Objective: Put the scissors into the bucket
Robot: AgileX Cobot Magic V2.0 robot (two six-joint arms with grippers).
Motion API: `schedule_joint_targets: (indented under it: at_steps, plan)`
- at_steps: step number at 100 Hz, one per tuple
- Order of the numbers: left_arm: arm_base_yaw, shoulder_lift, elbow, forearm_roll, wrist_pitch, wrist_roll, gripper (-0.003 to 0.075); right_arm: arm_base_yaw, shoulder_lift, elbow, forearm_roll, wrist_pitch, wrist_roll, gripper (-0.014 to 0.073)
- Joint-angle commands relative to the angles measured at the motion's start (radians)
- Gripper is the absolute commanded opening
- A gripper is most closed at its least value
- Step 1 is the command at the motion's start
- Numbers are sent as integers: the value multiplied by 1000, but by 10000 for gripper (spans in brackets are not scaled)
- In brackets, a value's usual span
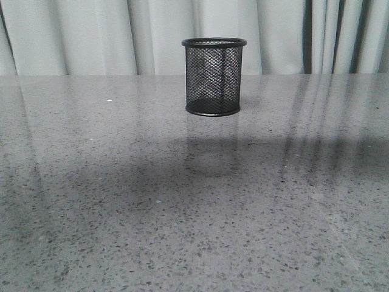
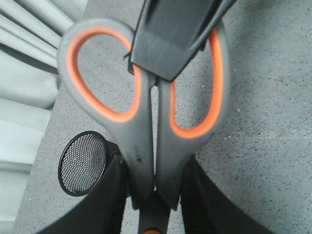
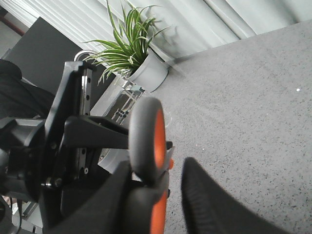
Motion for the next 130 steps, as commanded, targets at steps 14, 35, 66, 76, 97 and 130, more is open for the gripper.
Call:
schedule_joint_targets:
  at_steps: [14, 35, 66, 76, 97, 130]
  plan:
    - [-8, -24, -32, -56, -78, -10, -19, 2, -4, -36, 44, 14, -35, -63]
    - [4, -24, -32, -60, -40, -11, 202, 2, -4, -36, 44, 14, -35, -63]
    - [174, -33, -32, -60, -68, -94, 395, 2, -4, -38, 15, -70, -35, -63]
    - [289, -50, -32, -60, -54, -113, 394, 2, -4, -61, -80, -109, -33, -58]
    - [531, -133, -32, -93, -52, -137, 386, 2, -3, -160, -253, -233, 20, -45]
    - [840, -273, -32, -93, -52, -137, 386, 2, 115, -434, -718, -285, 250, -45]
